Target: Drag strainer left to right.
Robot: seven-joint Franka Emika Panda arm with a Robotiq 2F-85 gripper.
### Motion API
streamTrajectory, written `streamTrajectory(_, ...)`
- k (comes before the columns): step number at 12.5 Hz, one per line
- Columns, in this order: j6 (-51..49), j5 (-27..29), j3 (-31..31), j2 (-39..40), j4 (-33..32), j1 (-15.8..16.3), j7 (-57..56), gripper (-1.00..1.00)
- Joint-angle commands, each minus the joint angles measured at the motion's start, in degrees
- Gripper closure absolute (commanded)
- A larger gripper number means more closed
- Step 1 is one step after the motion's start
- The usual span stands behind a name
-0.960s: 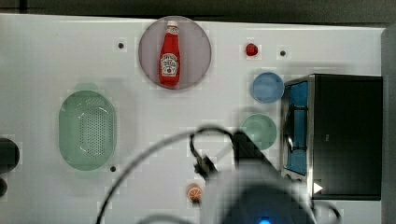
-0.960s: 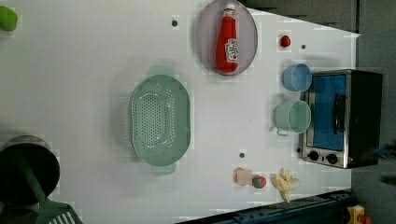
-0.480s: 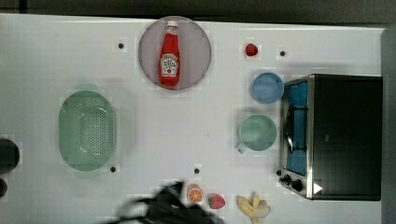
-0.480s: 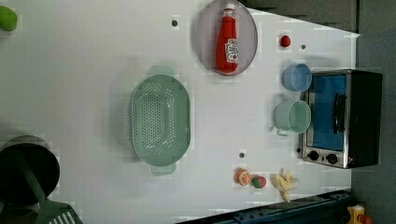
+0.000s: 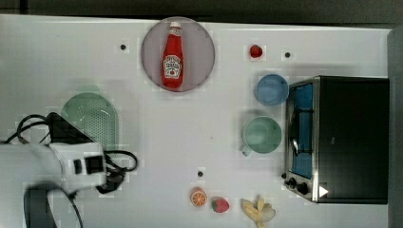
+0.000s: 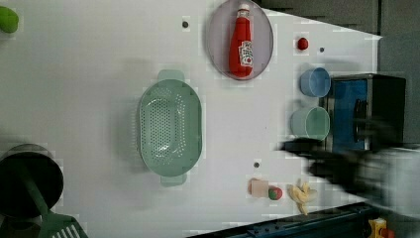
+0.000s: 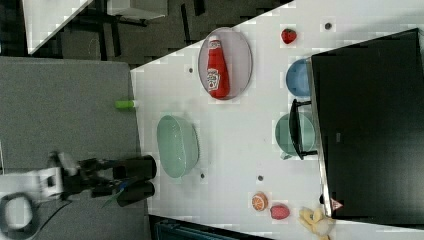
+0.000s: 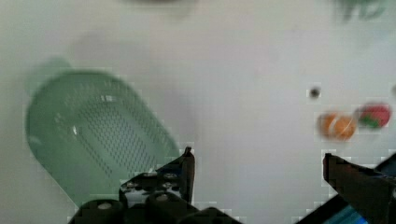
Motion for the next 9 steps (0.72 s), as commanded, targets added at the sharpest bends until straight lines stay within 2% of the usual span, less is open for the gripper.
streamTrajectory(1, 5.6, -0.6, 1.8, 3.4, -0.3, 0.2, 21.7, -1.00)
streamTrajectory(5, 16.2, -0.9, 5.2, 17.0, -0.4, 0.3, 40.8, -1.00)
streamTrajectory(9, 25.8, -4.0, 4.8, 29.2, -0.4, 0.5, 52.2, -1.00)
